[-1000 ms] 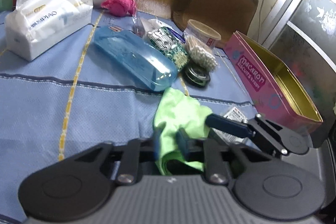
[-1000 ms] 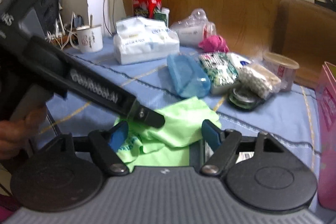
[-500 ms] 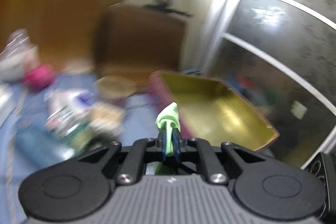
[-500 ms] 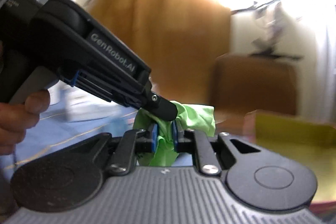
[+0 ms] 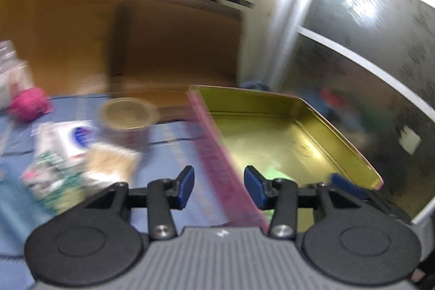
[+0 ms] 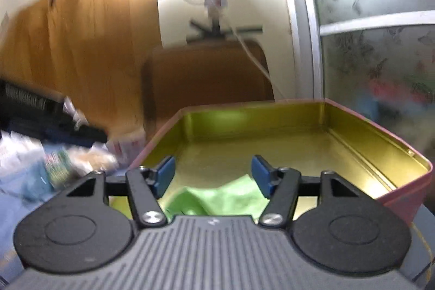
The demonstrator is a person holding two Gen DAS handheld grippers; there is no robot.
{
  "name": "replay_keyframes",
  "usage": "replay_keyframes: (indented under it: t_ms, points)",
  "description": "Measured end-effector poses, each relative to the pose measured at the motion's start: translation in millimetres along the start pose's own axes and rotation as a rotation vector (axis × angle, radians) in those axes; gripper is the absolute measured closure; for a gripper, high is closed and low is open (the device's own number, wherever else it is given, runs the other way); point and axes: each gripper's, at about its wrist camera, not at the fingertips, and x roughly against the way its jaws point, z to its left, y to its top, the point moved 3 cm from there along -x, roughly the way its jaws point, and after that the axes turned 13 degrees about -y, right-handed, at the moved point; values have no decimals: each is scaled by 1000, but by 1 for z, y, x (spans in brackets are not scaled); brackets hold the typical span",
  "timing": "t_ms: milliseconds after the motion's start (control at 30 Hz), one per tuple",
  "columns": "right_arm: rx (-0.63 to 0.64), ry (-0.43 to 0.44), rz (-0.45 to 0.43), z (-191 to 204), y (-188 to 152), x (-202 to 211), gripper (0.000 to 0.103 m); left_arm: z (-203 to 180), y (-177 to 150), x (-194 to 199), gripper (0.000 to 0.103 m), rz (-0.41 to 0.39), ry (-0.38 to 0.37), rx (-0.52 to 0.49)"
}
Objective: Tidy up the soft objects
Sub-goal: 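Lower the green cloth into the pink tin and open the right gripper, then grasp the white barcode card pack with the right gripper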
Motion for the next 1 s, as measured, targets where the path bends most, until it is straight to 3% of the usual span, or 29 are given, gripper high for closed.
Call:
replay_keyframes:
  t_ms: [100,167,233,300,367,467,533,633,700,900,1000]
  points:
    - [-3,220,-40,15,3,23,38,32,-11,31,62,-5,65,50]
    - [66,403,7,38,-5,34,38,47,-23,44,64,12,84,90]
    - [151,507,77,65,-18,37,38,62,-37,56,64,42,85,132]
    - [261,522,137,87,-36,32,38,72,-52,62,64,77,75,167]
    - [356,469,186,102,-52,19,33,78,-64,65,64,106,55,183]
    - [373,409,250,111,-61,1,22,76,-78,61,64,152,16,183]
    - [355,423,303,110,-64,-7,20,73,-86,57,63,171,-5,190]
    - [379,457,285,124,-68,-8,22,70,-93,54,63,159,0,191]
    - [388,472,286,135,-70,-4,24,76,-92,60,63,137,49,189]
    - [440,582,274,164,-77,18,26,111,-88,92,62,63,58,299]
    - [484,531,230,171,-77,16,25,121,-88,103,61,32,71,325]
